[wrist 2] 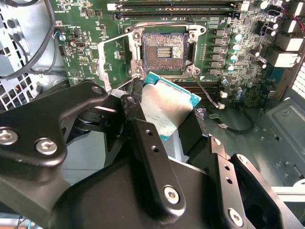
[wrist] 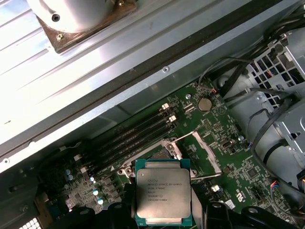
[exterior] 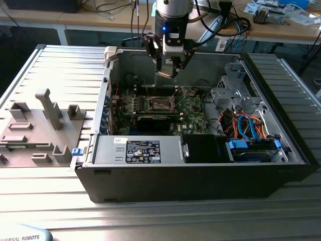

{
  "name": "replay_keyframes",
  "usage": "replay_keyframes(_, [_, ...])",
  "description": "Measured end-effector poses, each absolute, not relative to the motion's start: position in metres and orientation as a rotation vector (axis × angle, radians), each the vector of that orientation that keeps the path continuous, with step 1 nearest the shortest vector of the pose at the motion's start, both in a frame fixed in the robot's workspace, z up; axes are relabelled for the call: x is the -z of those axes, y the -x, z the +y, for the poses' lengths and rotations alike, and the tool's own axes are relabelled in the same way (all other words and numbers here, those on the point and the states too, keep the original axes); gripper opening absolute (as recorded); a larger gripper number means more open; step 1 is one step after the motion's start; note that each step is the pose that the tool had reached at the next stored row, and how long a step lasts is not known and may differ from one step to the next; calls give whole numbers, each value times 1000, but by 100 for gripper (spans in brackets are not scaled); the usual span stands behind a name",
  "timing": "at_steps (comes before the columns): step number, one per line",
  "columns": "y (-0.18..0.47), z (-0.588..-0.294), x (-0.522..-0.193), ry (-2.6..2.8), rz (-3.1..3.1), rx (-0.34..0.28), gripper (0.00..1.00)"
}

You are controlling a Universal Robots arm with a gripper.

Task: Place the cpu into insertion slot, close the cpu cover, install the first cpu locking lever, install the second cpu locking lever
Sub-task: 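Place the cpu into insertion slot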

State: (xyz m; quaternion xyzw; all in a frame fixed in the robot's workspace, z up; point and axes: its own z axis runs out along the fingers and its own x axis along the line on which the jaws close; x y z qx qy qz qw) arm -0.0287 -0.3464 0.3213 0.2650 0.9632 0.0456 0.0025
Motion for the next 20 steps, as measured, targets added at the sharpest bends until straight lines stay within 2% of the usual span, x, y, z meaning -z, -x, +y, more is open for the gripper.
replay_keyframes(20, [29,-346,-321,-846,3017,-143,54])
